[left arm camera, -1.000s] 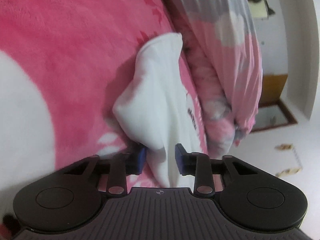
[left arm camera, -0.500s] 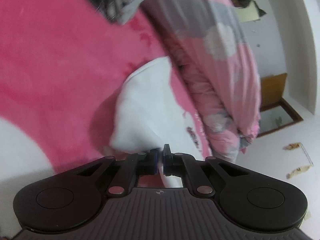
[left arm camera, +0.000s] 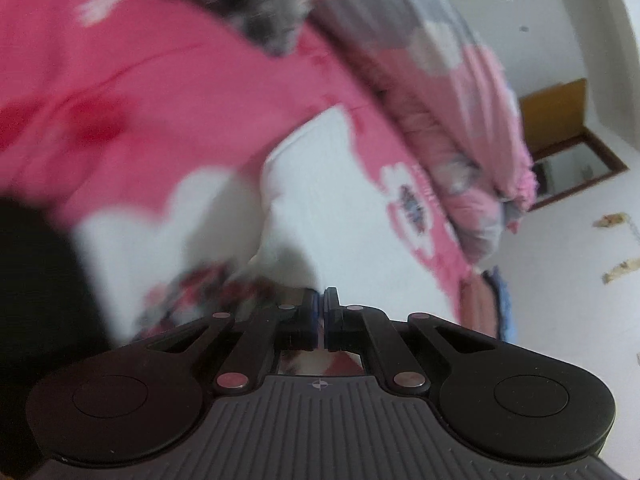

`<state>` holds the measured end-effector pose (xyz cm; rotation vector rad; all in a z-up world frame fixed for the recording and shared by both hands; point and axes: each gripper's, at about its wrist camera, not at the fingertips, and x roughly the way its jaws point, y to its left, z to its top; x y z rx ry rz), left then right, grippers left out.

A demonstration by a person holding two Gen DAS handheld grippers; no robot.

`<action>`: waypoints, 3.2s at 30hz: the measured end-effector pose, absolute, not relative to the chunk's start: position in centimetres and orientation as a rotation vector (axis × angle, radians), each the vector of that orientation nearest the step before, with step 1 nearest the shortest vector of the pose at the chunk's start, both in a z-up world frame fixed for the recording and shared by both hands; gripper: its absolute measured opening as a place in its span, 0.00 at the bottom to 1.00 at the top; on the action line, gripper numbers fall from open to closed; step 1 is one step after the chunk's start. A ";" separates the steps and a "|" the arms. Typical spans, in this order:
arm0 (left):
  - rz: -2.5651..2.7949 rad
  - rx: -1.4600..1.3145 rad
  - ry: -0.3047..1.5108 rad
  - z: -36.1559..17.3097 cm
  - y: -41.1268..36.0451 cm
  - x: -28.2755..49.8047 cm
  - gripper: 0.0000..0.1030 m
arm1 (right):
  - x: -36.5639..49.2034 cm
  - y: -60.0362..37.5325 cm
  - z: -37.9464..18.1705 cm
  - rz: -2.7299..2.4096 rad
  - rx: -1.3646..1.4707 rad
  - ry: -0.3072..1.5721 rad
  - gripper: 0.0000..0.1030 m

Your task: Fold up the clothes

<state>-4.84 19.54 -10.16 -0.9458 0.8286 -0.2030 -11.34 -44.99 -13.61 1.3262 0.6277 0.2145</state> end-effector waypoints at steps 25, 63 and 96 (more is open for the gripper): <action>-0.337 -0.382 0.697 -8.8 11.3 0.1 0.03 | -6.3 -36.5 -7.4 0.277 0.264 0.570 0.21; -0.341 -0.549 0.710 -12.2 16.7 -0.6 0.05 | 15.7 -42.6 -8.9 0.261 0.424 0.808 0.18; -0.294 -0.481 0.684 -11.5 16.2 -1.8 0.05 | 2.5 -30.8 -6.2 0.622 -0.058 0.746 0.05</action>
